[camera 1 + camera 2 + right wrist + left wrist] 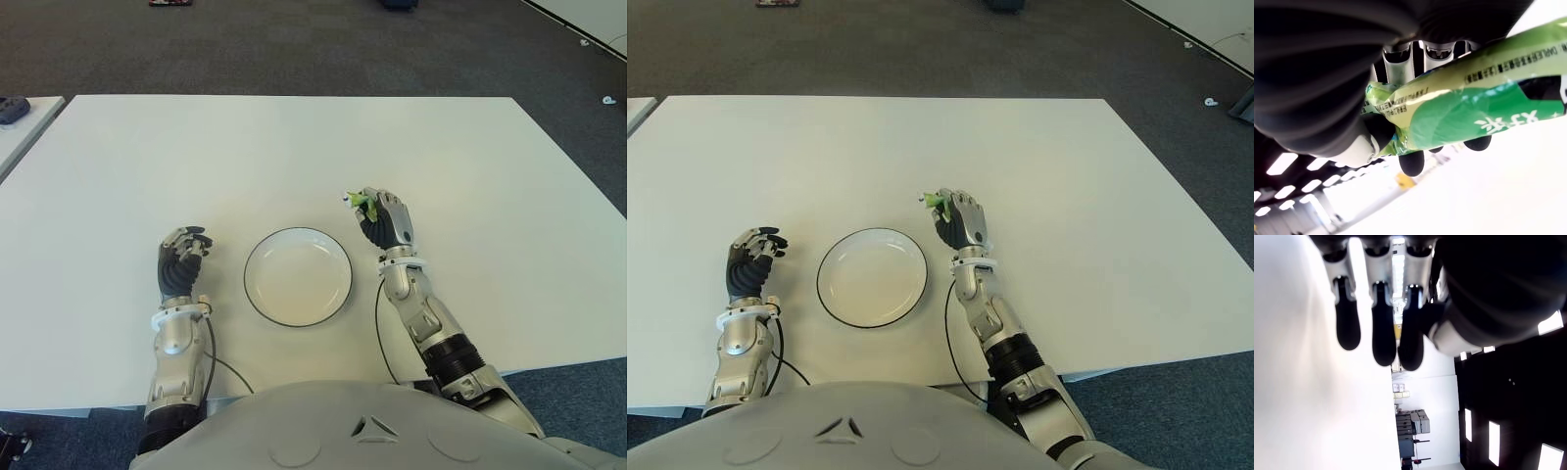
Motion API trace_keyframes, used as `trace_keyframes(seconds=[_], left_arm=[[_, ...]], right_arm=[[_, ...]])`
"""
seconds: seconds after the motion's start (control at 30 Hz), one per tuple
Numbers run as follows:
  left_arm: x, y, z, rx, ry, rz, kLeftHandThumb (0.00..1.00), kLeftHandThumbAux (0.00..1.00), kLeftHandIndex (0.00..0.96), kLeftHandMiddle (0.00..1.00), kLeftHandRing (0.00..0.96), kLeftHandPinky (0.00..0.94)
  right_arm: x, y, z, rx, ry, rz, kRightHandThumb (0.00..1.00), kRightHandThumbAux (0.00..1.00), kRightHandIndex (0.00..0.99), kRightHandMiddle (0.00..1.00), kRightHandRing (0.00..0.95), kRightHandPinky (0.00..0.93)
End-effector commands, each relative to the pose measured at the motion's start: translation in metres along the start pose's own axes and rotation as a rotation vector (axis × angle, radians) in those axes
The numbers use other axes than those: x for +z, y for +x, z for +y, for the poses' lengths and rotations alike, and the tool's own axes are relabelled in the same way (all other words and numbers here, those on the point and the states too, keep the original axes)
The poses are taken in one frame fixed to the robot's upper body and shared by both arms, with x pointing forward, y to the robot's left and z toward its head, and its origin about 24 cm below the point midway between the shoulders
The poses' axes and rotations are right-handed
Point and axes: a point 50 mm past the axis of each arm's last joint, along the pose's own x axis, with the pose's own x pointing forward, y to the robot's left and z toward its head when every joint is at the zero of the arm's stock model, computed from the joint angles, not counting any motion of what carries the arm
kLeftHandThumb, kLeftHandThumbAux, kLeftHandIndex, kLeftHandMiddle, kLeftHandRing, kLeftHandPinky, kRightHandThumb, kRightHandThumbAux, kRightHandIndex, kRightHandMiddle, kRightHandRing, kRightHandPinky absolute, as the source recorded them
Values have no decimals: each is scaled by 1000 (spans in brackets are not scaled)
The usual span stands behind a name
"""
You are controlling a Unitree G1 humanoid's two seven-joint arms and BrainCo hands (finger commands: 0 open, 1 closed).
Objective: Put the toothpaste on the table into the plate.
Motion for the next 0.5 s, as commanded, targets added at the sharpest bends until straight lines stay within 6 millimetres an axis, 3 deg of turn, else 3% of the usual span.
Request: trace_keyframes(seconds=[0.03, 0.3, 0.5], left_arm=[[-1, 0, -2, -3, -7, 14, 704, 717, 429, 534, 511, 482], [0, 0, -4, -4, -11, 17, 704, 717, 429, 532, 510, 482], [0, 0, -5, -3, -9, 22, 705, 716, 429, 542, 518, 489]], right_arm=[[18, -4, -10, -70, 71, -122, 732, 711, 441, 840, 854, 886], [37, -10, -20, -107, 155, -259, 732, 712, 440, 858, 869, 889], [57, -27, -28, -81, 140, -394, 733, 712, 441, 861, 872, 891]])
